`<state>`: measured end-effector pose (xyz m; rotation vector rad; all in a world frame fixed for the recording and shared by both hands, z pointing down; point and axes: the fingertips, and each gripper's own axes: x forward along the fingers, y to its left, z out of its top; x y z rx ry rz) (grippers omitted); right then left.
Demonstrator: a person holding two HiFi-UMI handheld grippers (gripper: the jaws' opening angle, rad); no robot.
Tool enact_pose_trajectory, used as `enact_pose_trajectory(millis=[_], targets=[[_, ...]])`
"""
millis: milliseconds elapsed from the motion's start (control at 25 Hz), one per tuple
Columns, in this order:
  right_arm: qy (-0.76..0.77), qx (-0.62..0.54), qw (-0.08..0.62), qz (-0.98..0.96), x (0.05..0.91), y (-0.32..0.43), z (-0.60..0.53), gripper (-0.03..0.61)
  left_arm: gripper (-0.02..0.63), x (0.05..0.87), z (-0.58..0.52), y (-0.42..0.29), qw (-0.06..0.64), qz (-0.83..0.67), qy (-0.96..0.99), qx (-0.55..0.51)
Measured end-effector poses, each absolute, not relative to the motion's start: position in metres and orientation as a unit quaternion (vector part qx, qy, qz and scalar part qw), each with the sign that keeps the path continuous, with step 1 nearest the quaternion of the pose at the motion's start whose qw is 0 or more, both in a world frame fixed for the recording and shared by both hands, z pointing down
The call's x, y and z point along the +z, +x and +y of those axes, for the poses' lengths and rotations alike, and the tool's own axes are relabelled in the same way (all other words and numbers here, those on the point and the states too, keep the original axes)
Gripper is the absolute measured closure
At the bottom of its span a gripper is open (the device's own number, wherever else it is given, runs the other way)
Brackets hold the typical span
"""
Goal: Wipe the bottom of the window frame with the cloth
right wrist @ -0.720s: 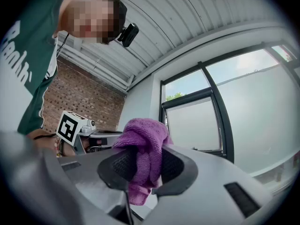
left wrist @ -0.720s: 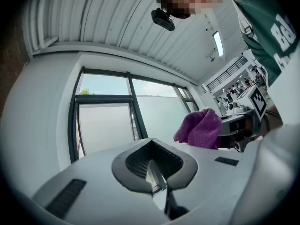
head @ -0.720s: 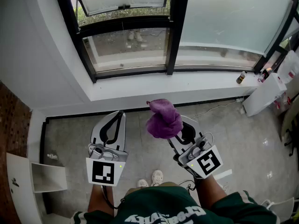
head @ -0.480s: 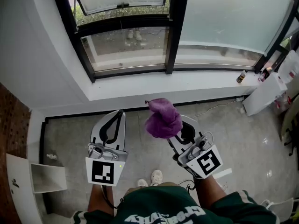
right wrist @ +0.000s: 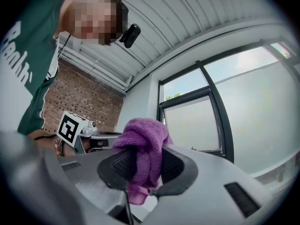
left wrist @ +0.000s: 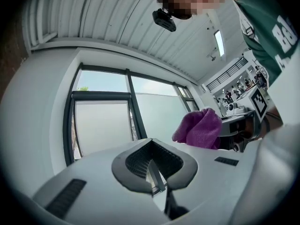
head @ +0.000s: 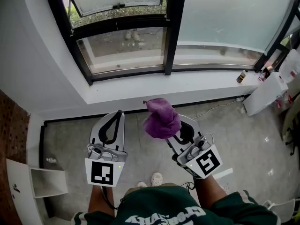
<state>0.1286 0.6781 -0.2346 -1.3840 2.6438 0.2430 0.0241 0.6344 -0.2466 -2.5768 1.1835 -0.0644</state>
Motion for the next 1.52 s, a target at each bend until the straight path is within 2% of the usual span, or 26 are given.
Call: enact_pose_trajectory(millis=[480, 800, 1040, 1240, 1520], targets=[[-0.457, 0.083, 0.081, 0.882, -0.225, 0.151, 0.654, 0.465, 0.604, -0.241, 0.608, 0.041, 0.152, 0.414, -0.898, -0.017], [-0.454, 0.083, 0.062, 0.885, -0.197, 0.146, 0.597, 0.465, 0.604, -0.222, 0.546, 0.032, 0.159, 0.412, -0.897, -0.015], [-0.471, 0.066, 0.047, 0.878, -0.175, 0.123, 0.488, 0.465, 0.604, -0.204, 0.437, 0.008, 0.147, 0.405, -0.902, -0.006], [-0.485, 0.058, 0.044, 0.871, -0.193, 0.105, 0.369, 0.465, 0.604, -0.219, 0.318, -0.003, 0.17, 0.389, -0.905, -0.031], [-0.51, 0.058, 0.057, 0.856, -0.212, 0.085, 0.224, 0.465, 0.604, -0.226, 0.175, -0.02, 0.169, 0.355, -0.919, -0.035]])
